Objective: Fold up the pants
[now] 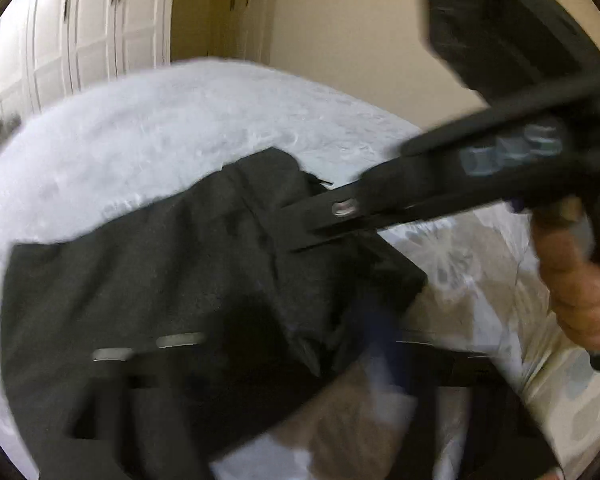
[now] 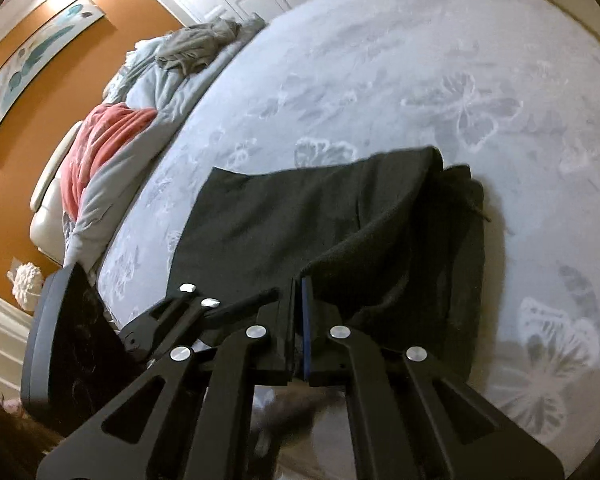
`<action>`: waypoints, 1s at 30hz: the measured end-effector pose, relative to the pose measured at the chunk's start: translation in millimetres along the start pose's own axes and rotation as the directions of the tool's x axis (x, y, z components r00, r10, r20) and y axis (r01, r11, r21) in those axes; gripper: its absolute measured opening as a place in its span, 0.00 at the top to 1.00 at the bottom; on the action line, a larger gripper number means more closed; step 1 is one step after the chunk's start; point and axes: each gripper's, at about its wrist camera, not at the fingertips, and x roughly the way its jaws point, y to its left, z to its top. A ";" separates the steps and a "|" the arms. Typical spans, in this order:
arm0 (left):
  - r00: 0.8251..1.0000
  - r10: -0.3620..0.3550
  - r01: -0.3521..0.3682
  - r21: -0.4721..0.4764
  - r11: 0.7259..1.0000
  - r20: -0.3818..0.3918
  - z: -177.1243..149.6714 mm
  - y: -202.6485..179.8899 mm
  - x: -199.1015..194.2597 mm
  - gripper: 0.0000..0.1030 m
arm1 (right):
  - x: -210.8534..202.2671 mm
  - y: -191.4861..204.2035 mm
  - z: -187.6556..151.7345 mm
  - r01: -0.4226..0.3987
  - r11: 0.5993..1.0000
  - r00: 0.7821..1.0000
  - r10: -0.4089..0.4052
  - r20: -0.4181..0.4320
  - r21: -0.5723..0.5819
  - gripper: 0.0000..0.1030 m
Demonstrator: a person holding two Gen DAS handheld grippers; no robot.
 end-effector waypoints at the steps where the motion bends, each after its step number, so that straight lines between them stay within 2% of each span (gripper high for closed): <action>1: 0.999 -0.053 0.053 -0.071 0.996 -0.002 3.5 13.5 0.6 0.89 | -12.6 -5.6 4.3 0.022 1.000 0.999 -0.023 0.042 0.015 0.98; 2: 0.996 -0.082 0.084 -0.122 0.989 0.025 6.6 23.1 -3.6 0.93 | -21.3 -10.4 7.9 0.066 0.998 0.994 -0.067 0.082 0.018 0.98; 3: 0.994 -0.094 0.101 -0.163 0.981 0.048 9.2 31.8 -8.8 0.93 | -35.4 -16.7 13.4 0.189 0.982 0.970 -0.191 0.149 0.024 0.96; 4: 0.990 -0.113 0.129 -0.209 0.969 0.084 13.4 42.9 -17.3 0.93 | -40.5 -22.3 16.1 0.269 0.962 0.947 -0.271 0.171 0.036 0.93; 6: 0.982 -0.132 0.164 -0.266 0.950 0.135 19.5 57.9 -28.9 0.94 | -37.2 -35.6 22.1 0.381 0.924 0.912 -0.383 0.148 0.046 0.92; 10: 0.971 -0.145 0.206 -0.356 0.911 0.190 27.0 86.9 -40.8 0.94 | -9.1 -35.4 31.3 0.386 0.922 0.921 -0.383 0.067 -0.025 0.92; 13: 0.970 -0.122 0.199 -0.403 0.893 0.210 24.4 102.7 -45.8 0.94 | 10.8 -23.7 41.2 0.395 0.913 0.918 -0.392 0.056 -0.098 0.92; 14: 0.970 -0.119 0.199 -0.415 0.888 0.210 23.7 107.1 -46.4 0.94 | 14.4 -23.7 42.9 0.403 0.909 0.915 -0.399 0.054 -0.106 0.82; 15: 0.970 -0.120 0.202 -0.421 0.884 0.212 22.2 108.7 -47.4 0.94 | 19.6 -21.8 45.2 0.424 0.897 0.906 -0.420 0.062 -0.121 0.63; 16: 0.970 -0.119 0.202 -0.426 0.882 0.213 21.6 110.9 -48.7 0.94 | 24.3 -22.5 45.5 0.448 0.883 0.894 -0.441 0.077 -0.140 0.59; 17: 0.969 -0.115 0.201 -0.428 0.881 0.217 21.0 114.0 -49.3 0.94 | 27.8 -21.9 44.7 0.468 0.869 0.884 -0.460 0.084 -0.162 0.60; 18: 0.969 -0.114 0.200 -0.425 0.883 0.218 19.7 114.2 -50.6 0.94 | 30.0 -21.7 44.4 0.474 0.862 0.880 -0.469 0.075 -0.180 0.75; 20: 0.969 -0.111 0.197 -0.420 0.886 0.219 19.0 114.9 -50.2 0.94 | 33.4 -25.7 42.4 0.439 0.883 0.897 -0.441 0.031 -0.166 0.98; 24: 0.971 -0.108 0.190 -0.420 0.887 0.212 17.6 116.1 -47.4 0.94 | 26.3 -4.8 30.9 0.356 0.910 0.933 -0.358 0.030 -0.211 0.98; 27: 0.970 -0.113 0.198 -0.430 0.881 0.214 17.0 119.7 -46.6 0.94 | 26.2 20.4 20.6 0.227 0.945 0.973 -0.228 0.025 -0.236 0.98; 29: 0.970 -0.115 0.199 -0.427 0.882 0.214 16.8 119.1 -45.9 0.94 | 40.8 24.2 19.8 0.188 0.954 0.980 -0.197 -0.019 -0.235 0.98; 30: 0.970 -0.115 0.198 -0.422 0.885 0.214 16.6 117.6 -45.4 0.94 | 51.4 24.0 19.0 0.204 0.949 0.974 -0.221 -0.043 -0.239 0.98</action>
